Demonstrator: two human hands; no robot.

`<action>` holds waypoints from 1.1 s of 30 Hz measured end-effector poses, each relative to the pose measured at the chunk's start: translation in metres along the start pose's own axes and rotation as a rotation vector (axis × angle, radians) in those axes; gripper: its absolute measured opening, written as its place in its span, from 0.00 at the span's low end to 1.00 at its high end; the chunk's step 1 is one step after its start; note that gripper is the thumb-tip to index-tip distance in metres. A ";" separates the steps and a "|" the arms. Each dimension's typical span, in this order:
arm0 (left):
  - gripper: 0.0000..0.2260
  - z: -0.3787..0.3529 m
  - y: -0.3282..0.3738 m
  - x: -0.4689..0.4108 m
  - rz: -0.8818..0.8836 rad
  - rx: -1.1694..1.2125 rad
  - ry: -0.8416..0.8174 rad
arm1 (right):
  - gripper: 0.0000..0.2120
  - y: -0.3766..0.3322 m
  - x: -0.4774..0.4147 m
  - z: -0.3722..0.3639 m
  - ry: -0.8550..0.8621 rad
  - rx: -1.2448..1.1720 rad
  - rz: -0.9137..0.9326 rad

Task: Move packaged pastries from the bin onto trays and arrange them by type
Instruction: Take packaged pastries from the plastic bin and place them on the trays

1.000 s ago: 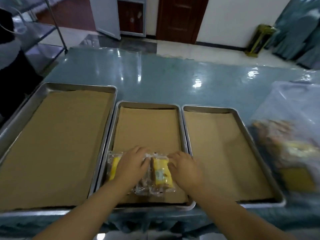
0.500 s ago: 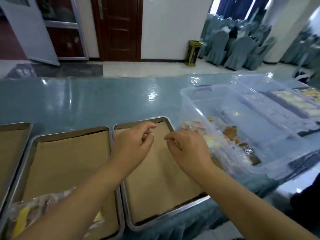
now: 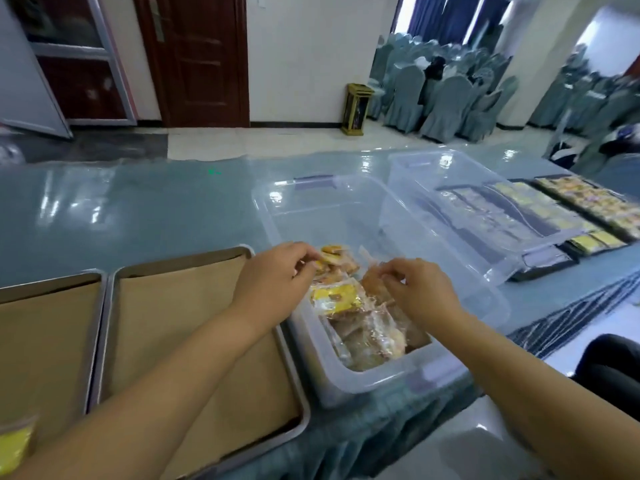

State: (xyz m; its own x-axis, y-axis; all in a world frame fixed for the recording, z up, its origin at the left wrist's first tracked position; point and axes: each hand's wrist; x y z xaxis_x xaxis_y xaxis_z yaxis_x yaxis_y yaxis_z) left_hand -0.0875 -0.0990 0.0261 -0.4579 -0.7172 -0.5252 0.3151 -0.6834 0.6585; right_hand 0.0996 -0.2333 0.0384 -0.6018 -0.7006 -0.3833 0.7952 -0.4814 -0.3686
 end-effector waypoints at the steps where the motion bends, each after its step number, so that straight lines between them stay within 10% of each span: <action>1: 0.07 -0.008 0.003 -0.004 0.002 -0.019 -0.022 | 0.08 0.008 -0.007 -0.004 -0.055 0.046 0.007; 15: 0.08 -0.052 -0.025 -0.067 -0.053 -0.200 -0.088 | 0.22 0.049 -0.077 -0.100 -0.696 0.289 0.100; 25: 0.09 -0.063 -0.047 -0.068 -0.003 -0.136 -0.086 | 0.37 0.037 -0.077 -0.142 -0.599 -0.090 -0.294; 29: 0.10 -0.064 -0.045 -0.076 -0.069 -0.308 -0.217 | 0.10 0.030 -0.085 -0.131 -0.617 -0.188 -0.271; 33: 0.22 -0.070 -0.042 -0.087 -0.080 -0.396 -0.354 | 0.06 0.021 -0.105 -0.101 -0.531 -0.360 -0.200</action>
State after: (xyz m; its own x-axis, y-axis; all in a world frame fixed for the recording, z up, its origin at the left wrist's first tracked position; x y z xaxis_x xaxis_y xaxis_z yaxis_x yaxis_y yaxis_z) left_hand -0.0028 -0.0174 0.0068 -0.7241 -0.6177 -0.3068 0.5258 -0.7823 0.3340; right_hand 0.1723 -0.1166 -0.0149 -0.5440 -0.8244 0.1563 0.5428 -0.4878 -0.6837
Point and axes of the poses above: each hand's wrist, its own x-axis away from the middle knuckle, its own z-axis out of the back of the hand, y = z × x, and after that the axes turned 14 degrees about y, right-handed
